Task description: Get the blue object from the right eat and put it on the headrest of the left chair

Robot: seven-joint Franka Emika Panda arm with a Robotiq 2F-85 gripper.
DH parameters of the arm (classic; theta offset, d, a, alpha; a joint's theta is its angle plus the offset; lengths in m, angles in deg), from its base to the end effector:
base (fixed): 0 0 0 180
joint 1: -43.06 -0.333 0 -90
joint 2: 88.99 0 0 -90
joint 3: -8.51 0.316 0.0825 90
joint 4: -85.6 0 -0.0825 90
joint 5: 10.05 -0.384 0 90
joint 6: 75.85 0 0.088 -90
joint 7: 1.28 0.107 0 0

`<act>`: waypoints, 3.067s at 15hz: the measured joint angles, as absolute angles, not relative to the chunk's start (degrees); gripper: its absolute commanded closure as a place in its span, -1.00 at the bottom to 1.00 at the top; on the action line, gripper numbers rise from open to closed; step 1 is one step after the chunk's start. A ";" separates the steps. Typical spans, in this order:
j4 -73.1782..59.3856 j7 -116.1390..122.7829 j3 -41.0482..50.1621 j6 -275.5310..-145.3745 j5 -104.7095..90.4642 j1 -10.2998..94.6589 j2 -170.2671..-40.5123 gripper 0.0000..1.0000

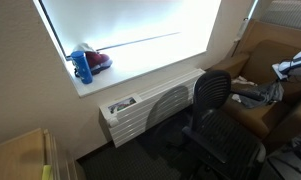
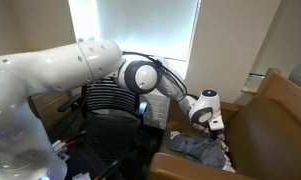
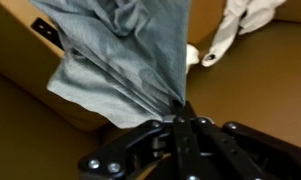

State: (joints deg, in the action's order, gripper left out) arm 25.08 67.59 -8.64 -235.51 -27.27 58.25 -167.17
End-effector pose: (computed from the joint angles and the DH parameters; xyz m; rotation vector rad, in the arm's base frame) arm 0.6895 -0.3437 0.0374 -1.9535 2.3041 -0.6484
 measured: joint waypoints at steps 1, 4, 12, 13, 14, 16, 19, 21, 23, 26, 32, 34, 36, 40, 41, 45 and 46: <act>24.09 66.08 -7.90 -238.61 -27.47 58.33 -165.08 0.99; 19.19 59.82 -3.93 -250.14 -27.59 58.94 -158.16 0.99; 9.02 48.78 15.16 -275.57 -20.30 64.16 -142.08 0.99; 10.72 49.22 16.14 -275.26 -18.76 64.14 -140.94 0.99; 12.57 49.48 17.21 -275.03 -17.47 64.15 -139.82 0.99; 14.64 49.52 17.53 -273.75 -17.20 63.36 -137.56 0.97; 14.34 49.52 17.42 -273.70 -17.20 63.34 -138.23 0.99; 14.34 49.52 17.31 -273.78 -17.18 63.44 -139.08 0.99; 15.40 49.31 17.97 -273.71 -14.30 63.70 -140.18 0.99; 21.91 48.61 26.09 -273.67 -0.37 66.95 -146.96 0.99; 27.15 44.17 51.55 -273.68 31.65 75.48 -163.36 0.99; 26.22 43.99 60.33 -273.72 42.62 78.66 -166.32 0.99; 22.00 46.81 64.42 -273.51 46.24 82.16 -164.27 0.99; 15.42 48.03 59.81 -269.09 34.67 85.71 -152.49 0.99; 13.81 46.65 58.14 -268.60 29.99 85.98 -149.35 0.99; 4.55 51.12 56.65 -269.96 30.03 88.40 -139.22 0.99; 1.71 51.89 56.64 -270.72 30.56 88.79 -136.88 0.99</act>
State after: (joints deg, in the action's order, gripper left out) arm 1.71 51.89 56.64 -270.72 30.56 88.79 -136.88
